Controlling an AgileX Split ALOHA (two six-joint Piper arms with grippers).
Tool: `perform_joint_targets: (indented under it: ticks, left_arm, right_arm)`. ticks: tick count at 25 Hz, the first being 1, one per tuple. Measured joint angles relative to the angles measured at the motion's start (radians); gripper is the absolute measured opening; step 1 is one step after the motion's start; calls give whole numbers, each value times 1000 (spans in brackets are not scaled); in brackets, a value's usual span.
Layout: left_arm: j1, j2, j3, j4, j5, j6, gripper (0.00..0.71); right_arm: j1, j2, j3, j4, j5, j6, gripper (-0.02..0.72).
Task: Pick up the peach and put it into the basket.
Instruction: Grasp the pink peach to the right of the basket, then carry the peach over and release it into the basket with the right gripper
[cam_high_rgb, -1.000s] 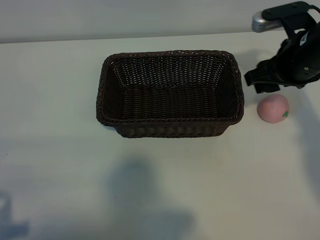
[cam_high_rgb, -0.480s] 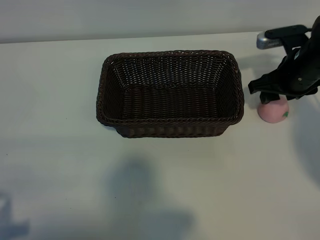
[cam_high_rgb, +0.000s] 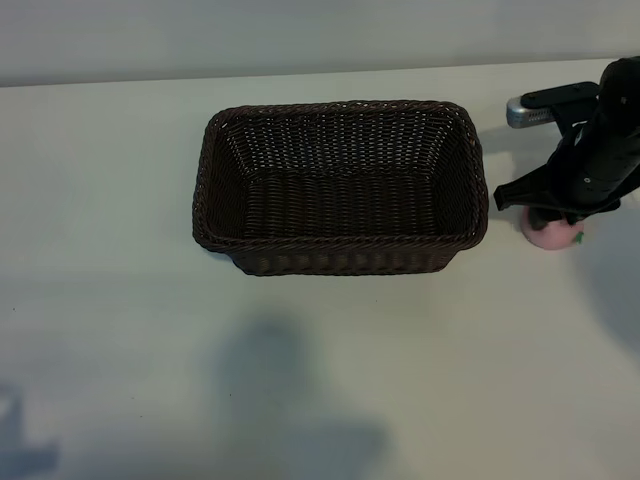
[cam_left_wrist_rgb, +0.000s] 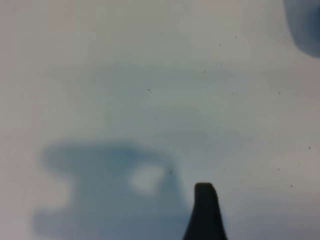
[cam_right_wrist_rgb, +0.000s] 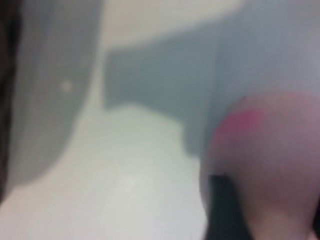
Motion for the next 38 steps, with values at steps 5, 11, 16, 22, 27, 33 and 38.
perform_joint_targets:
  ticks: [5,11,16,22,27,33,38]
  left_arm:
    - [-3,0,0,0,0,-4,553]
    - [-4,0,0,0,0,-4,553]
    - [-4,0,0,0,0,-4,553]
    - [-4,0,0,0,0,-4,553]
    - [-4,0,0,0,0,-4,553]
    - [-4,0,0,0,0,-4,553]
    - [-4,0,0,0,0,-3,553]
  right_arm:
    - [0,-14,-4,-9,20,14,50]
    - [0,-91,-77,-9,170,16,43]
    - [0,-196,-209,-9,299,11,43]
    - [0,-241,-361,-9,428,11,43]
    - [2,-241,-397,17,461,11,43]
    - [103,-241,-398,41,466,10,43]
    - [232,-241,-398,45,456,25,43]
